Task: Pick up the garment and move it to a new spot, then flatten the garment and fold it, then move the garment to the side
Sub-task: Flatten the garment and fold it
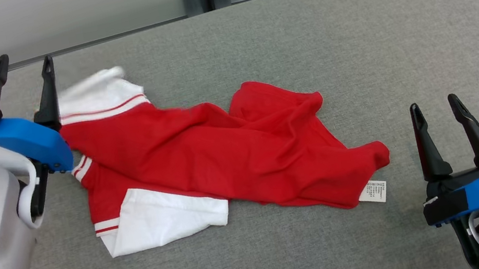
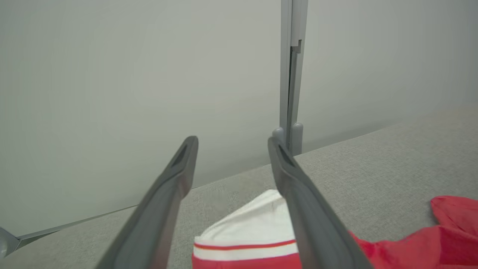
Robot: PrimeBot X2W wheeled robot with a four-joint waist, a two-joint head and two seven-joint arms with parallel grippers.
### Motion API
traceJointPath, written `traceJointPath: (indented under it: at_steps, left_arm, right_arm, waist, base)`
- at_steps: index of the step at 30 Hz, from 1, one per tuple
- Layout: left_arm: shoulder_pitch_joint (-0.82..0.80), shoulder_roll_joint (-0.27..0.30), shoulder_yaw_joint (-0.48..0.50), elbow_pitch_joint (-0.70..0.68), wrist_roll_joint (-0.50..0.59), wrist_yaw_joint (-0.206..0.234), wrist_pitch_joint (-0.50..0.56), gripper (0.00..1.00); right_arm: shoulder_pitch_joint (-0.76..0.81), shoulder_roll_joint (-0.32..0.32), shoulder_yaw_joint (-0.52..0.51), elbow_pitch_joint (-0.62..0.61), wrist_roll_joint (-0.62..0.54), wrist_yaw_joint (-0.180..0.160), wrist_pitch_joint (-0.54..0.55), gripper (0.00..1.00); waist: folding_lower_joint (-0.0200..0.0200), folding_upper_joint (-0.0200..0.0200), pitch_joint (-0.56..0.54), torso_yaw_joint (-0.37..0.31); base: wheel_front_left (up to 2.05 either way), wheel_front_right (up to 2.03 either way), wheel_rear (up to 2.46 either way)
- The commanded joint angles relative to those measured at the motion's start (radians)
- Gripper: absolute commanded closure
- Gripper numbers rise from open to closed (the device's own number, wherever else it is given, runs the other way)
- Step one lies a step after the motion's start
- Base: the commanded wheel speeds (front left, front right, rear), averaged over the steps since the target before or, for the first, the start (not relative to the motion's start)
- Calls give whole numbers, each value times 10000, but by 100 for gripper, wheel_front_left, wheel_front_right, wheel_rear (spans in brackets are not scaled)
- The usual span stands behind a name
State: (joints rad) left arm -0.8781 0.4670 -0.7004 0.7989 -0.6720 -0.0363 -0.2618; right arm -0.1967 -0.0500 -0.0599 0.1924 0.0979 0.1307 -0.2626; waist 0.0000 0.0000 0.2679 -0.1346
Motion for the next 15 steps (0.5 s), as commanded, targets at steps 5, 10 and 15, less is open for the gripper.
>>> traceJointPath:
  at_steps: [5, 10, 15]
  left_arm:
    - [1024, -231, 1074, -1080, 648, 240, -42, 0]
    - [2350, -586, 2302, -2389, 1341, 431, -39, 0]
    - [3767, -1012, 3487, -3650, 2062, 567, -35, 0]
  right_arm:
    - [81, -9, -48, 0, -171, 2, -33, 0]
    - [192, -9, -19, 89, -218, 2, -33, 0]
    - [372, -9, 1, 180, -201, 2, -33, 0]
  waist:
    - [0, 0, -282, 342]
    - [0, 0, -679, 690]
    - [0, 0, -1014, 1019]
  base:
    - [0, 0, 0]
    - [0, 0, 0]
    - [0, 0, 0]
